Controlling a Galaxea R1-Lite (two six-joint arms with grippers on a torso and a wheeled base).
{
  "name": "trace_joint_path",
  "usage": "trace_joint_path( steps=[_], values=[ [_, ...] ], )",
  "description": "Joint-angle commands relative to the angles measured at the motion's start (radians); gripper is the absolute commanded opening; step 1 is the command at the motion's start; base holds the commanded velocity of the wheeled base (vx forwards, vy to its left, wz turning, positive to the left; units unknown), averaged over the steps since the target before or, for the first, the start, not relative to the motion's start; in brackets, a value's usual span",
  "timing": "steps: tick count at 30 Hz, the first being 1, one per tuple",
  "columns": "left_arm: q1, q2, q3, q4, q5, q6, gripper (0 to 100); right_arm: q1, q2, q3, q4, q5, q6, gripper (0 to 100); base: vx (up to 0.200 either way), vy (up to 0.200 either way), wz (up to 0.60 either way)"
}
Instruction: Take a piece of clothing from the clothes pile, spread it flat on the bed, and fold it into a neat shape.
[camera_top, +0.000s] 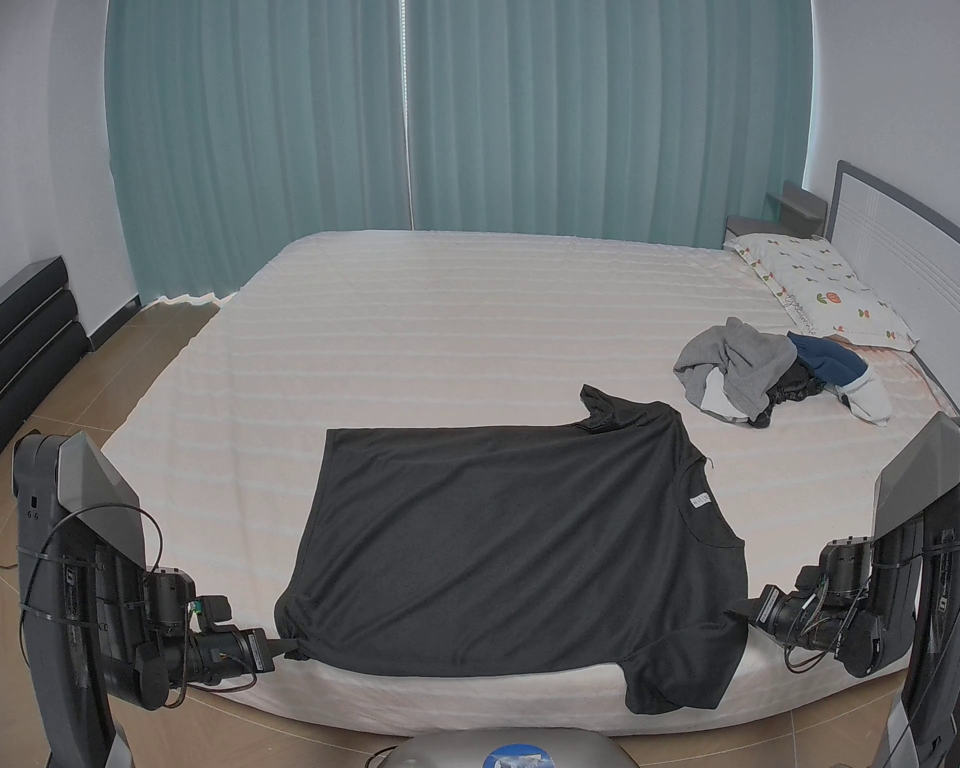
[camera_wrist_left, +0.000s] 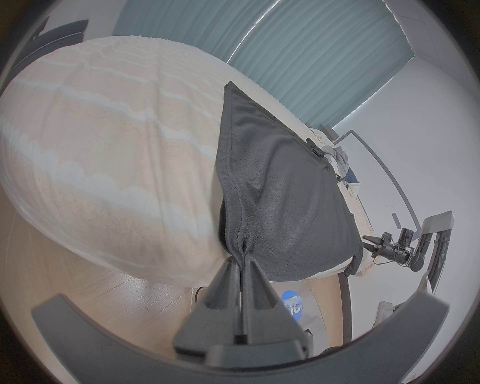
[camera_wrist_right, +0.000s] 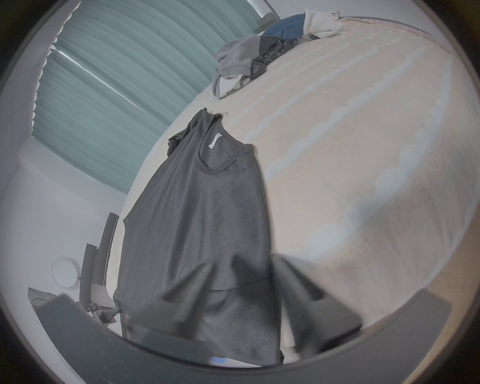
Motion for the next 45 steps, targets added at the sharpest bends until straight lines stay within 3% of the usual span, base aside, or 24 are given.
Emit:
trace_joint_path(
  steps=[1, 9, 23, 24, 31, 35, 36, 45],
  values=[
    [-0.003, -0.003, 0.000, -0.018, 0.001, -0.001, 0, -0.004, 0.031, -0.029, -0.018, -0.004, 0.004, 0, 0.000, 0.000, 0.00],
    [-0.003, -0.003, 0.000, -0.018, -0.001, -0.002, 0, -0.011, 0.011, -0.091, -0.018, -0.068, 0.015, 0, 0.000, 0.000, 0.00],
    [-0.008, -0.023, 0.000, -0.018, 0.001, -0.088, 0, -0.010, 0.041, -0.190, -0.018, -0.059, 0.035, 0, 0.000, 0.000, 0.00],
    [-0.008, -0.023, 0.000, -0.018, 0.001, -0.088, 0, -0.010, 0.041, -0.190, -0.018, -0.059, 0.035, 100, 0.000, 0.000, 0.00],
    [-0.011, -0.022, 0.015, -0.018, 0.001, -0.076, 0, -0.018, -0.017, -0.167, -0.018, -0.050, 0.133, 100, 0.000, 0.000, 0.00],
    [-0.011, -0.022, 0.020, -0.018, 0.001, -0.074, 0, -0.057, -0.042, -0.105, -0.018, 0.004, 0.127, 100, 0.000, 0.000, 0.00],
    [-0.012, -0.022, 0.021, -0.018, 0.001, -0.076, 0, -0.070, -0.052, -0.068, -0.018, 0.058, 0.122, 100, 0.000, 0.000, 0.00],
    [-0.012, -0.022, 0.021, -0.018, 0.002, -0.074, 0, -0.085, -0.020, 0.103, -0.018, 0.233, -0.180, 100, 0.000, 0.000, 0.00]
  ],
)
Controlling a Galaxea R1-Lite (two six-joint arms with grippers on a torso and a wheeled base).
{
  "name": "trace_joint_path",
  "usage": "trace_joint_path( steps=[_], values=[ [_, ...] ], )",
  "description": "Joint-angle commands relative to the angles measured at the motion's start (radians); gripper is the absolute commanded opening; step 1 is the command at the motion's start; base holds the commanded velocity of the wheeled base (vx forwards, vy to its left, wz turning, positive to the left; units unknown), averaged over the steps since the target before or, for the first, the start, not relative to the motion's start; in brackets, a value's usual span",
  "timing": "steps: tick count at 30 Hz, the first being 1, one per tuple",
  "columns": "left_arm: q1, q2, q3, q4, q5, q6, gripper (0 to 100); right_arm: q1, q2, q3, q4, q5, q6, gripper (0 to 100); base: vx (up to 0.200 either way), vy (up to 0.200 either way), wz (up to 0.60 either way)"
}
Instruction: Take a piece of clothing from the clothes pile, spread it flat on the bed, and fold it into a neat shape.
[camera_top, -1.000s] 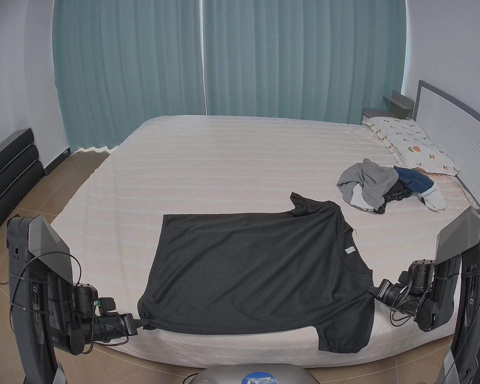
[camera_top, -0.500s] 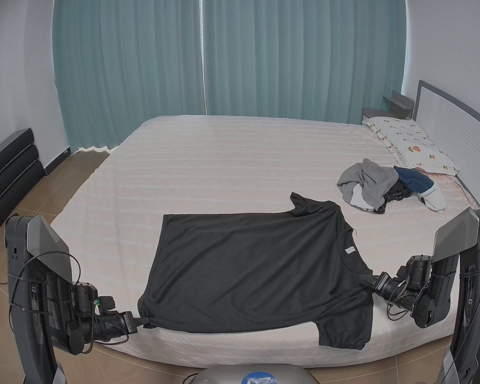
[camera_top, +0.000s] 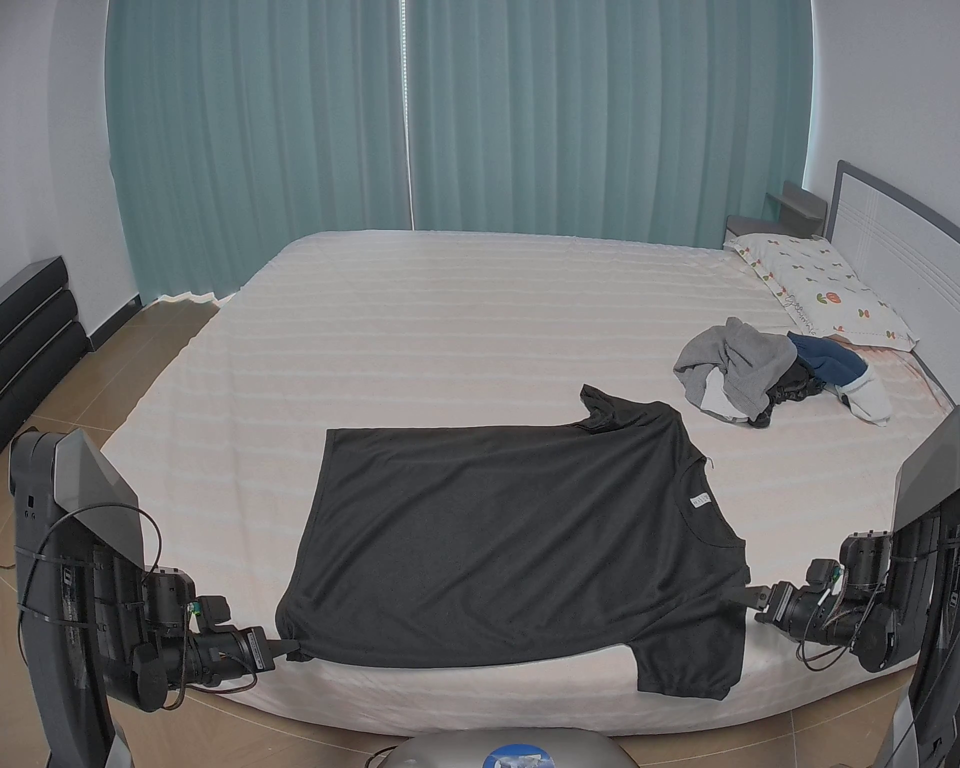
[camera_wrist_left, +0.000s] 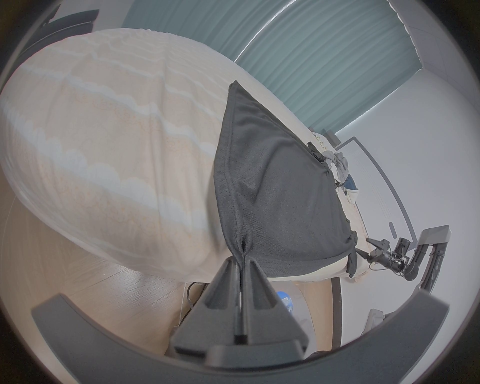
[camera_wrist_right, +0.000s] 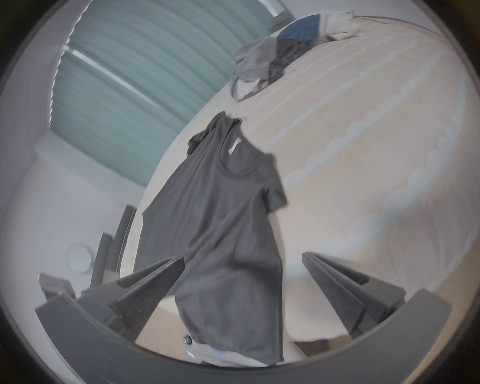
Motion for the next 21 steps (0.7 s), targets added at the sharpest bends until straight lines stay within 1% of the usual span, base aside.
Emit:
trace_joint_path(
  steps=[1, 8, 9, 12, 17, 18, 21],
  values=[
    [0.000, 0.000, 0.003, -0.018, 0.001, 0.000, 0, 0.005, 0.027, 0.082, -0.016, 0.060, -0.088, 100, 0.000, 0.000, 0.00],
    [0.000, 0.000, 0.004, -0.018, 0.001, 0.001, 0, 0.054, 0.044, 0.076, -0.016, 0.047, -0.083, 100, 0.000, 0.000, 0.00],
    [0.000, 0.000, 0.004, -0.018, 0.001, 0.001, 0, 0.054, 0.044, 0.076, -0.016, 0.047, -0.083, 100, 0.000, 0.000, 0.00],
    [0.000, 0.000, 0.003, -0.018, 0.001, 0.001, 0, 0.066, 0.060, 0.071, -0.016, 0.020, -0.082, 100, 0.000, 0.000, 0.00],
    [0.000, 0.000, 0.003, -0.018, 0.001, 0.001, 0, 0.069, 0.056, 0.079, -0.016, 0.015, -0.083, 100, 0.000, 0.000, 0.00],
    [0.000, 0.000, 0.003, -0.018, 0.001, 0.001, 0, 0.069, 0.051, 0.080, -0.016, 0.013, -0.083, 0, 0.000, 0.000, 0.00],
    [0.000, 0.000, 0.003, -0.018, 0.001, 0.001, 0, 0.067, 0.044, 0.082, -0.016, 0.009, -0.083, 0, 0.000, 0.000, 0.00]
  ],
)
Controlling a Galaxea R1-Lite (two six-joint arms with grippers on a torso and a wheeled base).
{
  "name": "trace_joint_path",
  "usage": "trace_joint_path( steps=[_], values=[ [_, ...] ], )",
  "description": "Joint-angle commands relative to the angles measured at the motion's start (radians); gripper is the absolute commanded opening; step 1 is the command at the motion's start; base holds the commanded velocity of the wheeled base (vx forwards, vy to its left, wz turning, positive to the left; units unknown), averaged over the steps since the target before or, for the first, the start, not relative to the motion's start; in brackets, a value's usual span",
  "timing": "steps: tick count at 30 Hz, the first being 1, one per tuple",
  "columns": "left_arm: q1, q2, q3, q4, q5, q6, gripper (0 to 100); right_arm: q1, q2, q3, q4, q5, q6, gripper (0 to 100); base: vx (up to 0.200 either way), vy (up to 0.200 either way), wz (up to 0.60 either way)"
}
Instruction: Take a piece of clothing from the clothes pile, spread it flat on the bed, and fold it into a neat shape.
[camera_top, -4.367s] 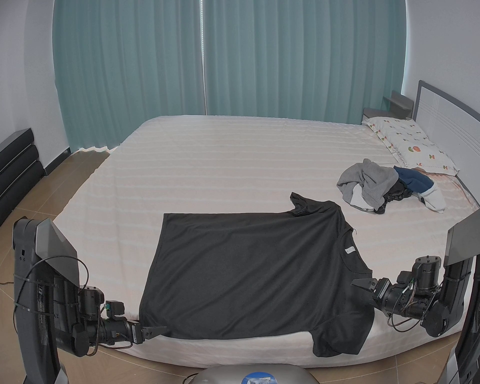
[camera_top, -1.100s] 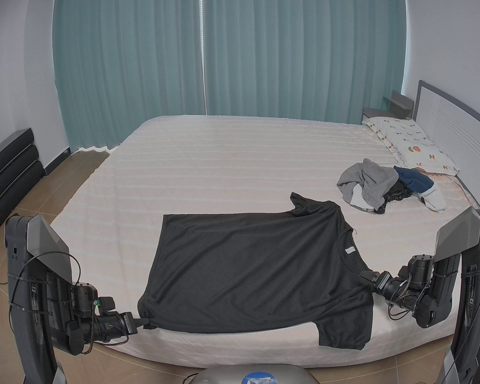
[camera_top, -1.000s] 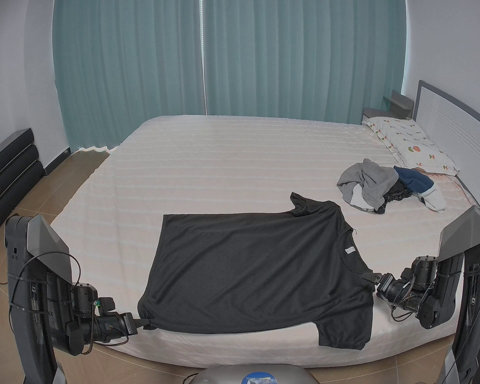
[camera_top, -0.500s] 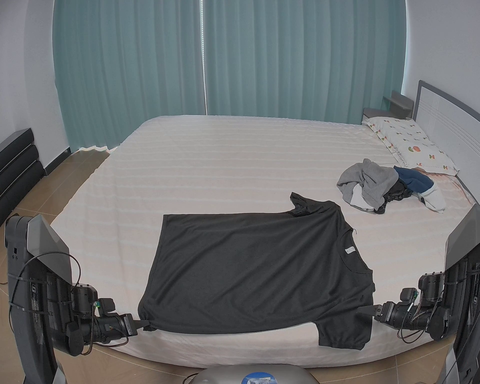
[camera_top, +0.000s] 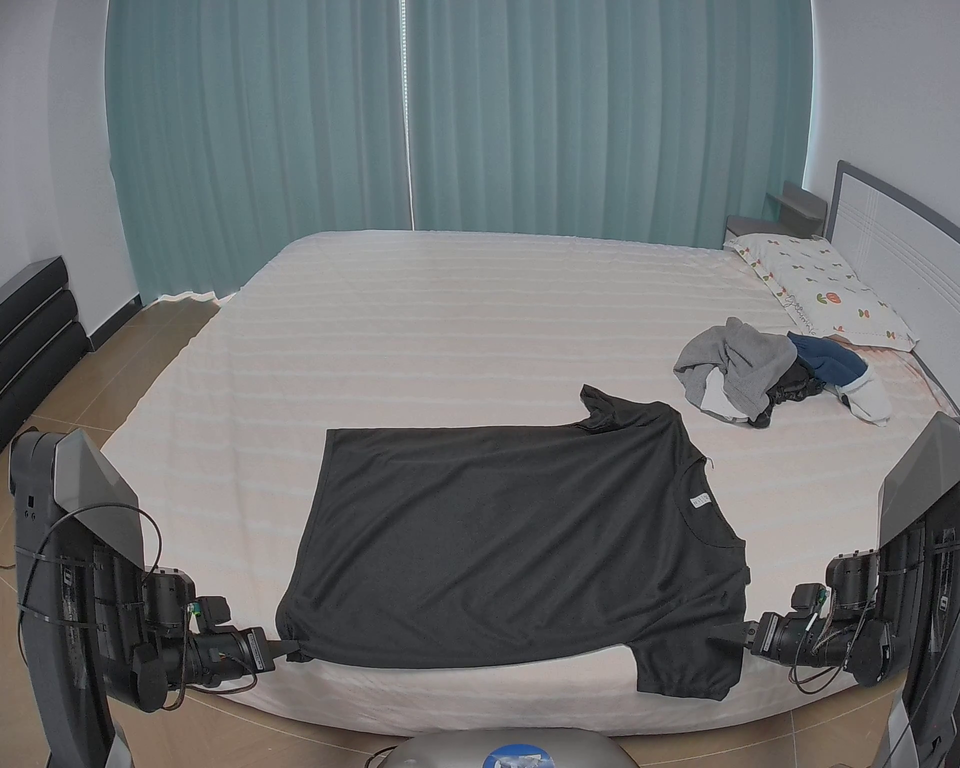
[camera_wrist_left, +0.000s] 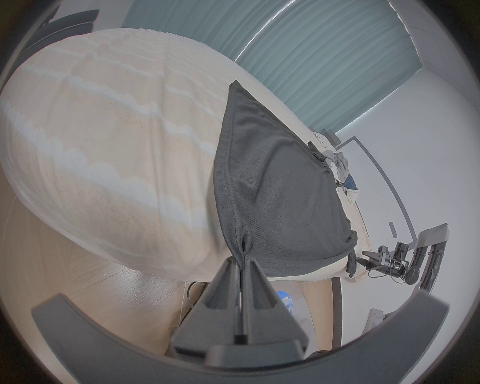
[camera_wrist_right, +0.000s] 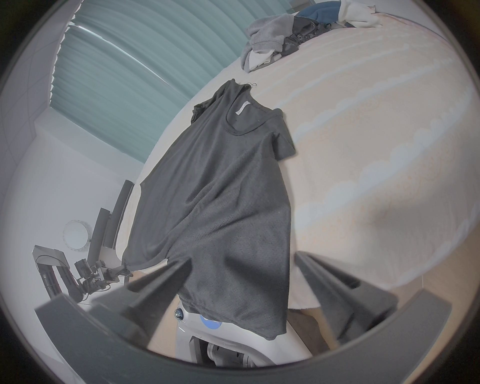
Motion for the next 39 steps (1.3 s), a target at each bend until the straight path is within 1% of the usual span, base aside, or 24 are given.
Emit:
trace_joint_path(
  steps=[1, 4, 11, 14, 16, 17, 18, 22, 25, 27, 33, 38, 39],
  values=[
    [0.001, 0.000, 0.000, -0.018, 0.000, 0.000, 0, 0.000, -0.007, 0.003, -0.015, -0.019, -0.001, 0, 0.000, 0.000, 0.00],
    [0.001, 0.000, 0.000, -0.018, 0.000, 0.000, 0, 0.000, -0.008, 0.004, -0.015, -0.048, -0.003, 0, 0.000, 0.000, 0.00],
    [0.001, 0.000, 0.000, -0.018, -0.002, 0.003, 0, -0.006, -0.051, 0.039, -0.013, -0.059, -0.014, 0, 0.000, 0.000, 0.00],
    [0.002, 0.000, 0.002, -0.018, -0.002, 0.007, 0, -0.012, -0.065, 0.039, -0.006, -0.077, -0.014, 0, 0.000, 0.000, 0.00],
    [0.002, -0.003, 0.012, -0.018, 0.001, 0.007, 0, -0.004, -0.091, 0.039, 0.039, -0.106, -0.017, 0, 0.000, 0.000, 0.00],
    [0.002, -0.005, 0.014, -0.018, 0.001, 0.007, 0, -0.003, -0.096, 0.039, 0.047, -0.108, -0.018, 0, 0.000, 0.000, 0.00],
    [0.005, -0.012, 0.031, -0.018, 0.008, 0.007, 0, -0.001, -0.131, 0.039, 0.096, -0.109, -0.034, 0, 0.000, 0.000, 0.00],
    [0.016, -0.035, 0.071, -0.018, 0.008, 0.007, 0, 0.002, -0.189, 0.039, 0.206, -0.108, -0.075, 0, 0.000, 0.000, 0.00],
    [0.022, -0.061, 0.081, -0.018, 0.014, 0.010, 0, 0.003, -0.203, 0.039, 0.260, -0.114, -0.118, 0, 0.000, 0.000, 0.00],
    [0.022, -0.068, 0.087, -0.018, 0.017, 0.010, 0, 0.003, -0.204, 0.039, 0.275, -0.115, -0.129, 0, 0.000, 0.000, 0.00],
    [0.022, -0.078, 0.092, -0.018, 0.097, 0.017, 0, 0.012, -0.240, 0.039, 0.375, -0.121, -0.161, 0, 0.000, 0.000, 0.00],
    [0.024, -0.095, 0.094, -0.015, 0.106, 0.017, 0, 0.032, -0.263, 0.039, 0.425, -0.131, -0.181, 0, 0.000, 0.000, 0.00],
    [0.025, -0.127, 0.094, 0.024, 0.107, 0.018, 0, 0.037, -0.266, 0.039, 0.445, -0.143, -0.182, 0, 0.000, 0.000, 0.00]
  ],
)
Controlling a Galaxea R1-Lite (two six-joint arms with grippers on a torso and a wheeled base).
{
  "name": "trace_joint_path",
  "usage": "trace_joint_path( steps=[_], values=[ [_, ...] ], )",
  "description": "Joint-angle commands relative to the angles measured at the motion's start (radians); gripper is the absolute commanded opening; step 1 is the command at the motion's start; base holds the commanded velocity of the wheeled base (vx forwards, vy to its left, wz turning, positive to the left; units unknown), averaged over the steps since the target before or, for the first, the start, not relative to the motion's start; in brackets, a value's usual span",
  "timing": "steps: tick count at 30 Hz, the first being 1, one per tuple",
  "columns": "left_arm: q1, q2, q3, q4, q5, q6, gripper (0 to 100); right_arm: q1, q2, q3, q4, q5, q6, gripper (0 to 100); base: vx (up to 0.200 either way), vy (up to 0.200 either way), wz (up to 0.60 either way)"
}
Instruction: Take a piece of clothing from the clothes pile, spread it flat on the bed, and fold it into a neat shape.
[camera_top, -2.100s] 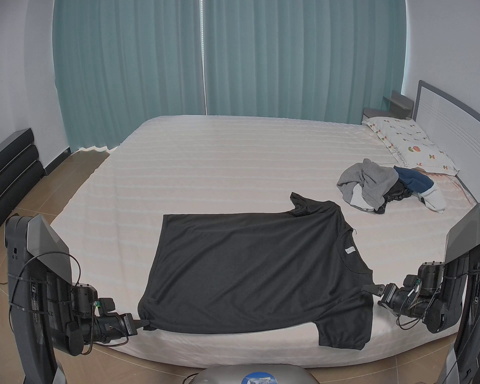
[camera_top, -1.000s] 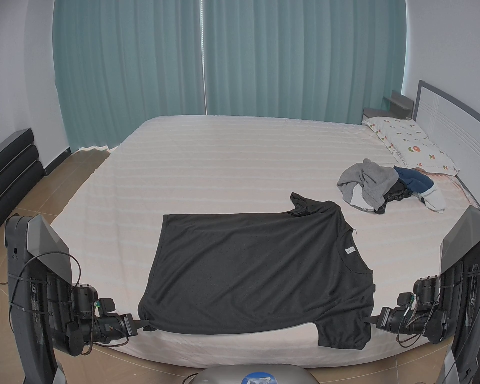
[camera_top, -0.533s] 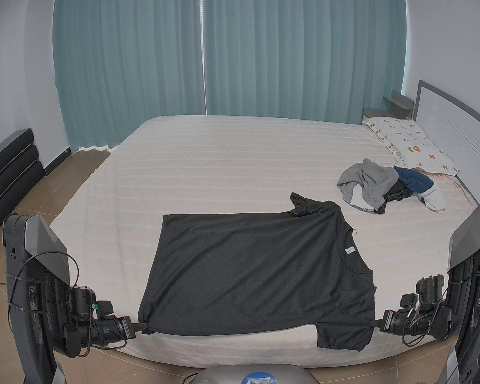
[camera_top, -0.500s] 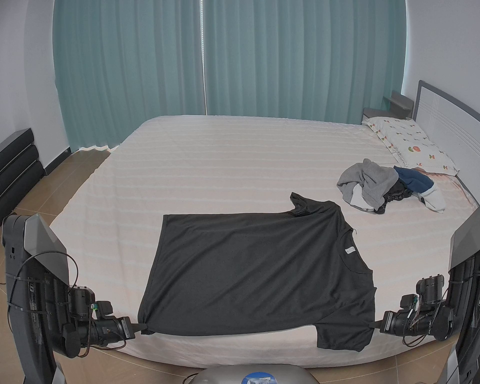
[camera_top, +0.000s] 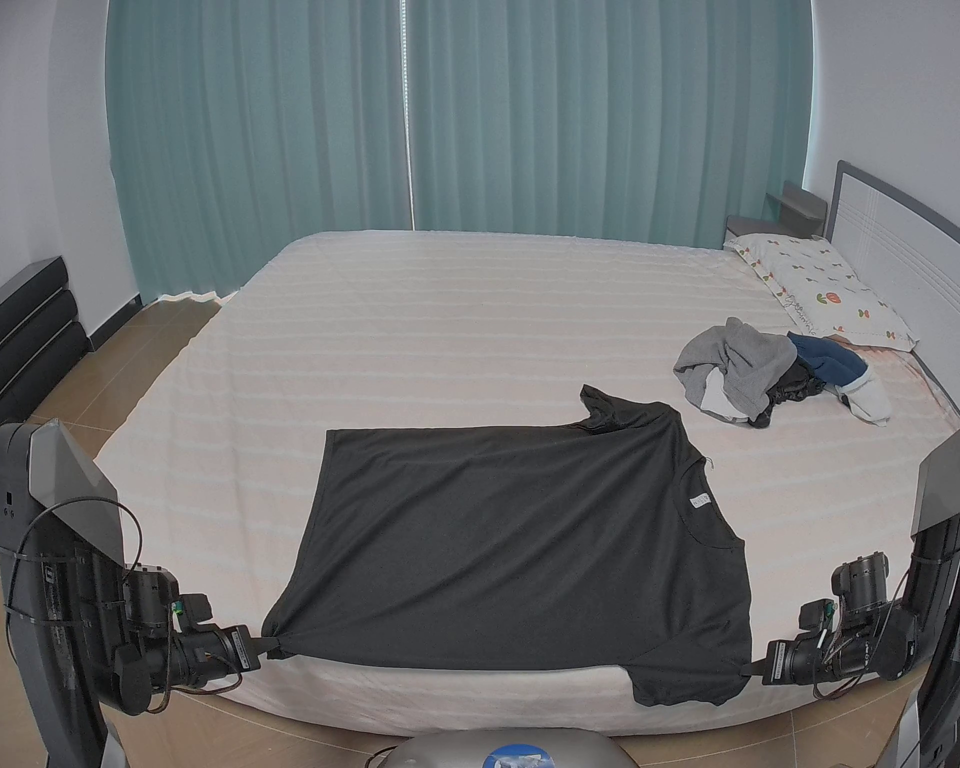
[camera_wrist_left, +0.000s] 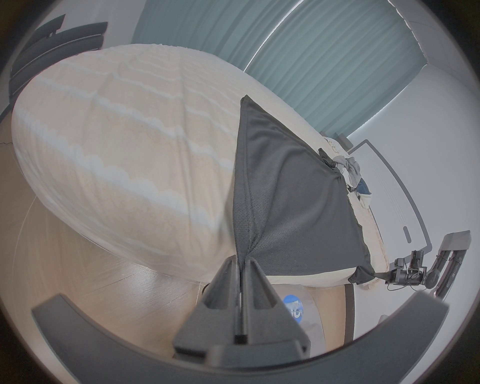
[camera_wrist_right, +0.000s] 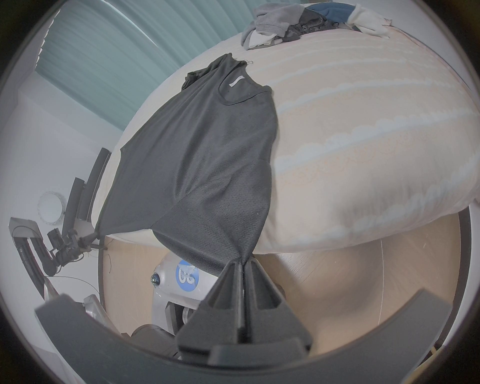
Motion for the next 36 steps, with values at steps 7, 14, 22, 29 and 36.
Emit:
trace_joint_path(
  steps=[7, 14, 22, 29, 36],
  values=[
    [0.005, -0.134, 0.016, 0.203, 0.023, 0.114, 0, 0.037, -0.070, 0.017, 0.103, -0.054, -0.019, 0, 0.000, 0.000, 0.00],
    [0.006, -0.150, 0.018, 0.307, 0.103, 0.214, 0, 0.043, -0.113, 0.017, 0.198, -0.057, -0.066, 0, 0.000, 0.000, 0.00],
    [0.006, -0.196, 0.018, 0.375, 0.141, 0.252, 0, 0.050, -0.149, 0.017, 0.278, -0.090, -0.100, 0, 0.000, 0.000, 0.00],
    [0.000, -0.265, 0.018, 0.485, 0.150, 0.281, 0, 0.080, -0.200, 0.017, 0.349, -0.105, -0.111, 0, 0.000, 0.000, 0.00],
    [0.000, -0.345, 0.016, 0.616, 0.163, 0.326, 0, 0.115, -0.271, 0.017, 0.441, -0.131, -0.112, 0, 0.000, 0.000, 0.00]
  ],
)
